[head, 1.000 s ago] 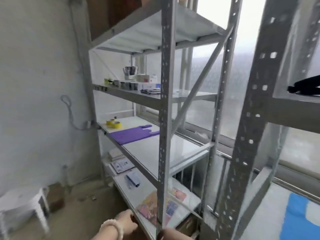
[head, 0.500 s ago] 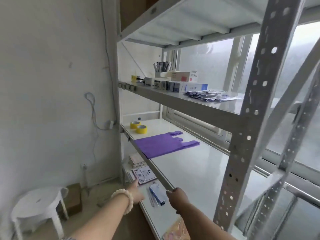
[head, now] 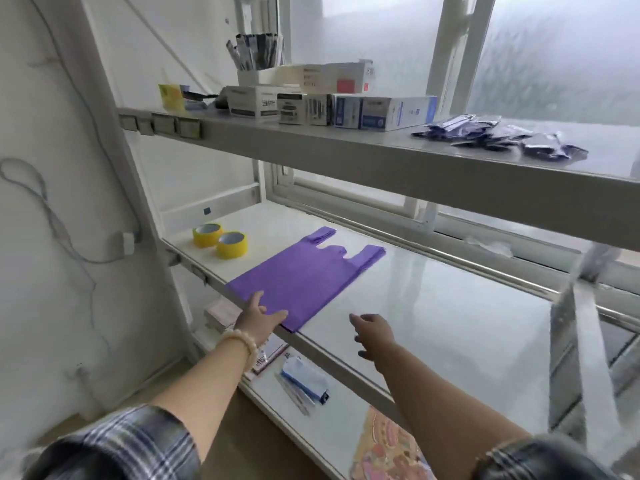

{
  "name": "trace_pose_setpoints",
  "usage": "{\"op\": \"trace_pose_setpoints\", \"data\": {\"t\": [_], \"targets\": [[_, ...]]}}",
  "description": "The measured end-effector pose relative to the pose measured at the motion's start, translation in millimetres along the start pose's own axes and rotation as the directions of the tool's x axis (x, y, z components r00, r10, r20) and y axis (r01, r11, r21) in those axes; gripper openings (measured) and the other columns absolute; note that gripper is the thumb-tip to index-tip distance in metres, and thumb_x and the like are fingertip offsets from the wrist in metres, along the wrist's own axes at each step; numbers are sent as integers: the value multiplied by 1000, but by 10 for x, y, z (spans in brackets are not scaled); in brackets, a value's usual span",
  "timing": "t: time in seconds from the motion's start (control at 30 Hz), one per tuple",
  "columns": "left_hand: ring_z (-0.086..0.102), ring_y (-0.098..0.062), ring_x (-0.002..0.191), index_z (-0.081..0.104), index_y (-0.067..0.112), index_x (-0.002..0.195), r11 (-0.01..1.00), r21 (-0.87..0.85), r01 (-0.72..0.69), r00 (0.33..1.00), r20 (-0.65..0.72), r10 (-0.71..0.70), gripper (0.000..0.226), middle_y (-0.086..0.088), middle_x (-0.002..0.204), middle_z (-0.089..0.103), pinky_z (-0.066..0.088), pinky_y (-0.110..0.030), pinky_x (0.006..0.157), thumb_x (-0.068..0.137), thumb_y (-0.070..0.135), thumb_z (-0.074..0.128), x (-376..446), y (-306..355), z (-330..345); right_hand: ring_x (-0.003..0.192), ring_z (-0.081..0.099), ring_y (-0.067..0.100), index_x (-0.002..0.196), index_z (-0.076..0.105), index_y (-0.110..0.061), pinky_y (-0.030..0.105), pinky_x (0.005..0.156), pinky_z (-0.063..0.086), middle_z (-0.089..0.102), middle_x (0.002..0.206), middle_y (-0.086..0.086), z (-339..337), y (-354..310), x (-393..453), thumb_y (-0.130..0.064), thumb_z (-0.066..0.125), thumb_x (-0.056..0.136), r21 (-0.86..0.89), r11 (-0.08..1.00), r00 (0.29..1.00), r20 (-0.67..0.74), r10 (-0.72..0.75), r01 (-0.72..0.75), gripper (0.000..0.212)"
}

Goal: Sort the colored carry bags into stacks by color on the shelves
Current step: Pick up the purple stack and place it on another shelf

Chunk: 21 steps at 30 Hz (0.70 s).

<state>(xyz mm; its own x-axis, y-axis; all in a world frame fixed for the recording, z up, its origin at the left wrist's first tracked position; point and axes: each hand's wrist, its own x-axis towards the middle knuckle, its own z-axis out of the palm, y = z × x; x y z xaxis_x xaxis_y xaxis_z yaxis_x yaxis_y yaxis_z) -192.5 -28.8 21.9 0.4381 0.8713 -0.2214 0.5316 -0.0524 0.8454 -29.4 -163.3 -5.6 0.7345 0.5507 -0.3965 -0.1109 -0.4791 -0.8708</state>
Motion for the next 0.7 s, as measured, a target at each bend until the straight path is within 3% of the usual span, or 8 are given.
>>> {"op": "trace_pose_setpoints", "data": {"t": [0.03, 0.1, 0.2, 0.33, 0.43, 0.6, 0.7], "targets": [[51, -22, 100, 24, 17, 146, 1000, -7, -1, 1000, 4, 1, 74, -10, 135, 46, 46, -27, 78, 85, 26, 65, 132, 13, -14, 87, 54, 22, 132, 46, -9, 22, 53, 43, 55, 92, 6, 56, -27, 101, -34, 54, 92, 13, 1000, 1000, -10, 4, -4, 48], [51, -25, 110, 26, 16, 146, 1000, -7, -5, 1000, 22, 5, 73, -11, 135, 46, 44, -30, 89, 85, 25, 66, 417, 20, -35, 84, 51, 21, 134, 44, -8, 26, 59, 45, 53, 85, 5, 150, -98, 307, -32, 57, 91, -11, 1000, 999, -42, 8, -8, 50], [49, -27, 123, 29, 14, 144, 1000, -8, 12, 998, 54, -11, 70, -12, 139, 44, 39, -33, 103, 85, 24, 66, 806, 22, -115, 89, 50, 21, 134, 45, -6, 33, 77, 49, 52, 101, 7, 293, -227, 647, -29, 63, 88, -175, 984, 995, -98, -36, 18, 54], [53, -29, 119, 40, 10, 137, 998, 47, 51, 997, 51, -54, 57, -12, 137, 47, 41, -31, 98, 87, 22, 63, 1289, -30, -289, 105, 61, 28, 131, 48, -5, 27, 80, 45, 62, 121, 13, 545, -417, 1020, -27, 68, 84, -296, 954, 994, -75, -73, 48, 55], [56, -29, 114, 47, 6, 130, 994, 94, 50, 997, 51, -55, 49, -13, 130, 53, 42, -32, 97, 85, 19, 65, 1637, -84, -355, 112, 59, 29, 131, 48, -3, 36, 95, 48, 59, 126, 14, 673, -464, 1223, -26, 68, 84, -296, 955, 992, -120, -30, -7, 56], [56, -27, 114, 55, 4, 121, 973, 229, -1, 999, 43, -9, 40, -13, 124, 59, 42, -31, 96, 85, 19, 65, 2191, -132, -427, 114, 57, 30, 134, 45, -1, 35, 96, 46, 55, 130, 14, 783, -541, 1485, -22, 63, 87, -204, 972, 968, -241, 70, -121, 54], [54, -27, 117, 53, 6, 125, 935, 354, -4, 999, 51, -16, 46, -12, 128, 56, 41, -30, 98, 84, 24, 66, 2486, -191, -462, 119, 54, 29, 132, 46, 0, 31, 97, 42, 54, 131, 14, 870, -578, 1624, -17, 61, 88, -149, 971, 938, -320, 132, -187, 49]]}}
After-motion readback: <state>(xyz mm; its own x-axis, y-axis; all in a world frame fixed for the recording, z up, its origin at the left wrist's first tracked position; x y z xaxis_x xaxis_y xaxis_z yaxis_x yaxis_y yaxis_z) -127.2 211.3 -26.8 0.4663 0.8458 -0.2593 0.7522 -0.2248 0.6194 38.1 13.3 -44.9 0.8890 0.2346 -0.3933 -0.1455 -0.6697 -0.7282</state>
